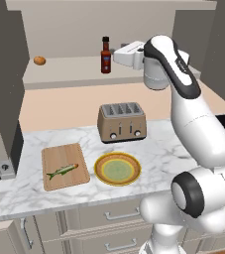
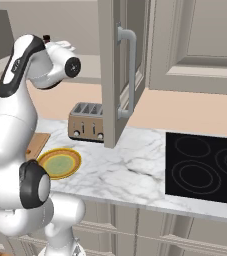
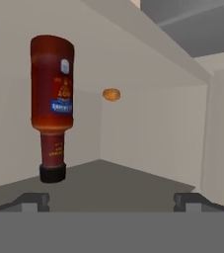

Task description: Pick the fish from the plate and place it on the cutting board. Then pick the condiment bottle from the cabinet and place it next to the cutting board.

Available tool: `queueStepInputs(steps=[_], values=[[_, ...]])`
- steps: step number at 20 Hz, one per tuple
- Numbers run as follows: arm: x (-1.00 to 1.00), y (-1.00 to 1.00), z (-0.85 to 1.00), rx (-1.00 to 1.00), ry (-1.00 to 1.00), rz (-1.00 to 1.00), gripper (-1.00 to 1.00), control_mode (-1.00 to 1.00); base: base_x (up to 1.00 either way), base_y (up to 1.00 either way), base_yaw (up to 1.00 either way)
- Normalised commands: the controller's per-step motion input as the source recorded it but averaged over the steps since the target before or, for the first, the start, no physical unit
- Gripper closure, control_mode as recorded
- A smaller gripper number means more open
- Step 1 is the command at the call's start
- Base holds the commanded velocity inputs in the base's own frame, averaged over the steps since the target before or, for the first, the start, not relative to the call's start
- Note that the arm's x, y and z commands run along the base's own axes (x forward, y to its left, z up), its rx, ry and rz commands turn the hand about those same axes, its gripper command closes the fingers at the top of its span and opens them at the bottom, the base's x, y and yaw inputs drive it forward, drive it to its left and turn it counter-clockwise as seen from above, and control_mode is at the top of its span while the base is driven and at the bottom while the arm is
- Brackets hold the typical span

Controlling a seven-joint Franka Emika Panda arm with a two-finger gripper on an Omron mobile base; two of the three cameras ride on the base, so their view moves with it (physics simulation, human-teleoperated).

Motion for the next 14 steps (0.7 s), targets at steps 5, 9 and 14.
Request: queueStepInputs(steps=[5, 9, 14], values=[[0.1, 0.0, 0.0, 0.0, 0.0, 0.0, -1.0, -1.0, 0.0, 0.0, 0.0], [0.01, 0.0, 0.0, 0.0, 0.0, 0.0, -1.0, -1.0, 0.0, 0.0, 0.0], [0.0, 0.01, 0.0, 0.0, 0.0, 0.0, -1.0, -1.0, 0.0, 0.0, 0.0]])
